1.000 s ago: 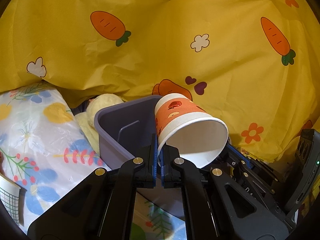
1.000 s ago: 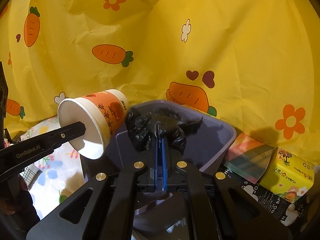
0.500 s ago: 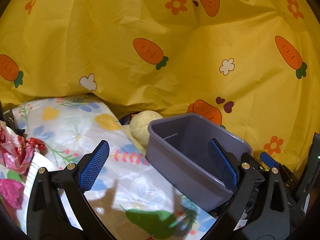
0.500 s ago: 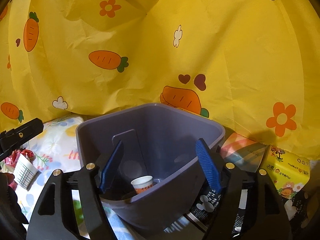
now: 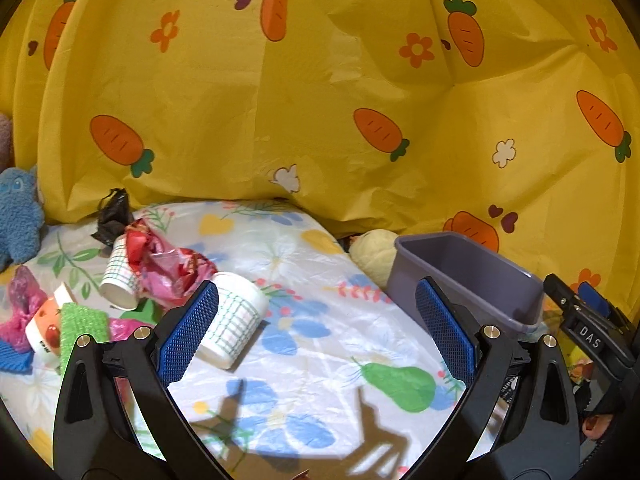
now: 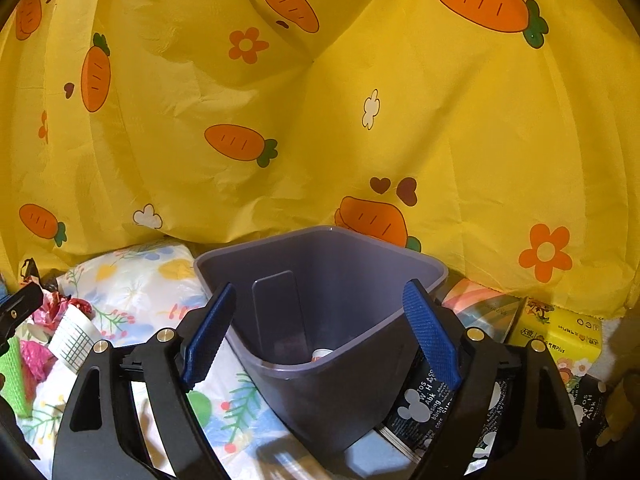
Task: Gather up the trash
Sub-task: 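Withdraw both open grippers from the bin back toward the table, then grasp the green foam net with the left gripper and lift it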
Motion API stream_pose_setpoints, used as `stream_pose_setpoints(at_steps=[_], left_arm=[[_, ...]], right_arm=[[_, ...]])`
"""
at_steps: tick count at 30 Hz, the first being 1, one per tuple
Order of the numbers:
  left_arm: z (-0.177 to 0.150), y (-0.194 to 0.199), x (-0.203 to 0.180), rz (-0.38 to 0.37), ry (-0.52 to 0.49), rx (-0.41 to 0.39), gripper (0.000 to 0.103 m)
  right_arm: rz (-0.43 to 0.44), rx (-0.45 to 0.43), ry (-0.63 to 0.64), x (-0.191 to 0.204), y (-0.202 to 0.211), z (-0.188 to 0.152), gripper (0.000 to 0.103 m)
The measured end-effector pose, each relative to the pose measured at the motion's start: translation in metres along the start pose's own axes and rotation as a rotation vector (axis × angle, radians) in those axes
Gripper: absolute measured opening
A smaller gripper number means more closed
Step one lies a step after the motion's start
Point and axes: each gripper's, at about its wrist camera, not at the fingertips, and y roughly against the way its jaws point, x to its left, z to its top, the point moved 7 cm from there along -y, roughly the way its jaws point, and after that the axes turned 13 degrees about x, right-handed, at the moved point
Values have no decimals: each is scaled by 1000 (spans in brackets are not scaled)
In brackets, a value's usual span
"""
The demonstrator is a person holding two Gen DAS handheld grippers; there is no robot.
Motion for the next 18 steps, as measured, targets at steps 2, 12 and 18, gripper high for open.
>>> stream_pose_setpoints(at_steps=[2, 12, 18], left_arm=[[-6, 7, 17, 30, 24, 1, 97], [-41, 32, 99, 195, 92, 16, 97], [-62, 35, 146, 258, 140, 61, 97]], right_arm=[[14, -6, 14, 10, 7, -4, 83], [138, 5, 75, 69, 26, -29, 83], [224, 44, 141, 114, 27, -47, 83]])
